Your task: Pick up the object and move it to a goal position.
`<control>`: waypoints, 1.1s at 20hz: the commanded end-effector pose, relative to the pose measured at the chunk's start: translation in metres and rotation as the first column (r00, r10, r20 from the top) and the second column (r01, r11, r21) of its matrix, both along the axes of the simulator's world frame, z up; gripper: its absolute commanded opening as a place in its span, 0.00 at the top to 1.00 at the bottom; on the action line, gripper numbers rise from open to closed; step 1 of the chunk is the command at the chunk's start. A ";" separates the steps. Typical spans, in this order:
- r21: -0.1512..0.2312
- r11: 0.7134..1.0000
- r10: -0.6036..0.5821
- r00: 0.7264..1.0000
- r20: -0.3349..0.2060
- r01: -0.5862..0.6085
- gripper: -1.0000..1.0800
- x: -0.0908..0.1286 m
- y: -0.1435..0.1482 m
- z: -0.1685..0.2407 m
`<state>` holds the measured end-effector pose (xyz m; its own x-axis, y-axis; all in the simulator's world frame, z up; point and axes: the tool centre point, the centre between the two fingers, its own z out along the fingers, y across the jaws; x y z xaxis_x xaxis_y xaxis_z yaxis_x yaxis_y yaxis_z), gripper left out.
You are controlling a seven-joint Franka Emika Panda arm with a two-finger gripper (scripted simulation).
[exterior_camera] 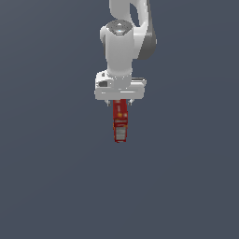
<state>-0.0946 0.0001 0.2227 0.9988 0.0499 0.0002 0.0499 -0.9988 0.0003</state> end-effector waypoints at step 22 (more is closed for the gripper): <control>0.000 1.000 0.001 1.000 0.001 -0.001 1.00 0.000 0.000 -0.028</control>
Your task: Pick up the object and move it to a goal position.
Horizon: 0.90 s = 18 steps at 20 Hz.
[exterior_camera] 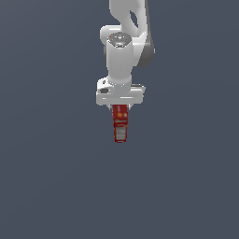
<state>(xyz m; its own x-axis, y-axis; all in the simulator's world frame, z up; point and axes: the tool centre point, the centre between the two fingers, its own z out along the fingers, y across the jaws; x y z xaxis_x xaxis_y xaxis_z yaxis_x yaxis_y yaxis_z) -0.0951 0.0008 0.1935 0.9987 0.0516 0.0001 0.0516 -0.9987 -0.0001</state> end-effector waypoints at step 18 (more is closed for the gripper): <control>0.001 1.000 -0.001 1.000 0.001 0.001 1.00 -0.006 -0.053 0.108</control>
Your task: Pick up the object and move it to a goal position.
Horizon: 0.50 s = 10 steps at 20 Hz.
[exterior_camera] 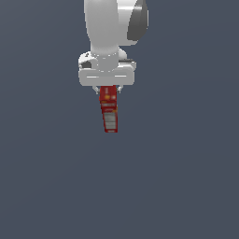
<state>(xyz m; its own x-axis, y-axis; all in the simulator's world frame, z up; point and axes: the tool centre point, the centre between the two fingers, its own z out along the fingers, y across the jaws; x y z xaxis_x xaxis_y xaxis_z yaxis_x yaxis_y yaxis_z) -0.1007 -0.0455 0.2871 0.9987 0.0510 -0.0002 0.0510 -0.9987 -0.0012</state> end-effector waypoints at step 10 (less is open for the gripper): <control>0.000 1.000 -0.001 1.000 0.000 0.001 1.00 -0.002 -0.037 0.074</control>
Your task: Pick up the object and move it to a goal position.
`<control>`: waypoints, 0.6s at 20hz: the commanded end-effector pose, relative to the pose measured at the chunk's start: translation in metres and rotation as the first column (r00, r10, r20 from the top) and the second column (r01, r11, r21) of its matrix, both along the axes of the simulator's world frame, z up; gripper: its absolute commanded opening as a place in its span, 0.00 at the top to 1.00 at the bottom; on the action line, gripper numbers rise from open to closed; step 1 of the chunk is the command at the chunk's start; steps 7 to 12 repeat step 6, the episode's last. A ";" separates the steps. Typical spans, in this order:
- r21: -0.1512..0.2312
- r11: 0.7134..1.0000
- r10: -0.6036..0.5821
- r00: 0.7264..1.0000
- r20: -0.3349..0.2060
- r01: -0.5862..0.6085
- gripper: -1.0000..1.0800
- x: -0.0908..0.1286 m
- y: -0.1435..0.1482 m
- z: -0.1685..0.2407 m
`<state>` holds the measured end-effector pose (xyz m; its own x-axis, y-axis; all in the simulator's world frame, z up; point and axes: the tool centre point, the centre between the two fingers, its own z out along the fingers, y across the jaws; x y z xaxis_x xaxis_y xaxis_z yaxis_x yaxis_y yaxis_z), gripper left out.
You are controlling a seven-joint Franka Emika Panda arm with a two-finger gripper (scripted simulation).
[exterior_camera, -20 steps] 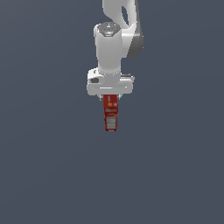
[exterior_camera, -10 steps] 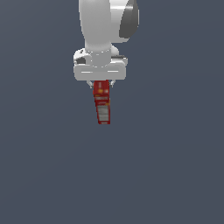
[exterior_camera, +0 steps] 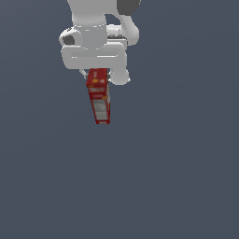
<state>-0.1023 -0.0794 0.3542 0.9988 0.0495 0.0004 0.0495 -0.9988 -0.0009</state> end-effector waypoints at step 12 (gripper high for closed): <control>-0.001 1.000 0.001 1.000 0.000 -0.001 1.00 0.000 -0.008 0.016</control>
